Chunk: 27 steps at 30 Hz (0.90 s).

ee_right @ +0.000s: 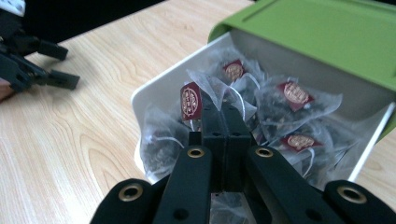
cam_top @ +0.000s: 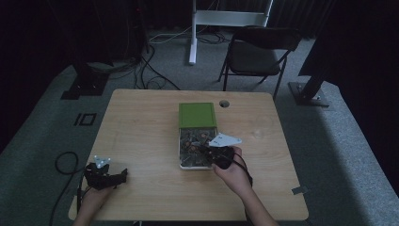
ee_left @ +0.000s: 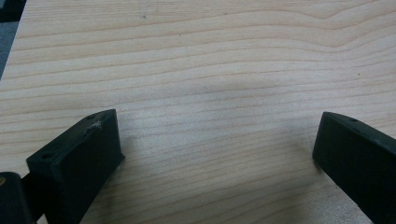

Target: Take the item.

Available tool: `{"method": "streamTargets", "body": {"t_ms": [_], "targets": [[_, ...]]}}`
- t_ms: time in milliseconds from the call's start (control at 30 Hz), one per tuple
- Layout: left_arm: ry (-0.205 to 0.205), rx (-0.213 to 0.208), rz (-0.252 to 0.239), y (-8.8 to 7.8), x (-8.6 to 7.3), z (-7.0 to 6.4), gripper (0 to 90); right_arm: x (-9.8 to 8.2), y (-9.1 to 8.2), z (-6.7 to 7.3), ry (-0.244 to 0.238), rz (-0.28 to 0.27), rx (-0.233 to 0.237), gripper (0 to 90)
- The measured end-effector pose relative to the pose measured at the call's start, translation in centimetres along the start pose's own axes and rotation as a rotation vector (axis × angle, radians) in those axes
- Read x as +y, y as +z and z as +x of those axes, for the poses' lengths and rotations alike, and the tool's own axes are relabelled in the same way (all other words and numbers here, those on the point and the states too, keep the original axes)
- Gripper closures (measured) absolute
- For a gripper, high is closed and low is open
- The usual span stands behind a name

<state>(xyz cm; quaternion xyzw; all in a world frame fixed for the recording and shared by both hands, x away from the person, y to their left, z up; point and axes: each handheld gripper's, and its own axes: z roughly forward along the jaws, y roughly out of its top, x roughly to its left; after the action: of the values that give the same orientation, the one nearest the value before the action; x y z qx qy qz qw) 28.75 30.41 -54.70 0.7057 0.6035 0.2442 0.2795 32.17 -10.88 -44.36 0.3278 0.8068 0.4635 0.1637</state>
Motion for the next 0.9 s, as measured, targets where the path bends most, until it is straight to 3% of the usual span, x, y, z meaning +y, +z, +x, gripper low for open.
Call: {"method": "streamTargets", "body": {"t_ms": [300,900], "targets": [[0.002,0.000,0.002,0.0,0.0,0.0,1.7,0.8,-1.2,-0.6,0.025,-0.050,0.013,90.0],[0.000,0.000,0.000,0.0,0.0,0.0,1.7,1.0,-3.3,-2.9,0.060,-0.139,-0.040,90.0]]}}
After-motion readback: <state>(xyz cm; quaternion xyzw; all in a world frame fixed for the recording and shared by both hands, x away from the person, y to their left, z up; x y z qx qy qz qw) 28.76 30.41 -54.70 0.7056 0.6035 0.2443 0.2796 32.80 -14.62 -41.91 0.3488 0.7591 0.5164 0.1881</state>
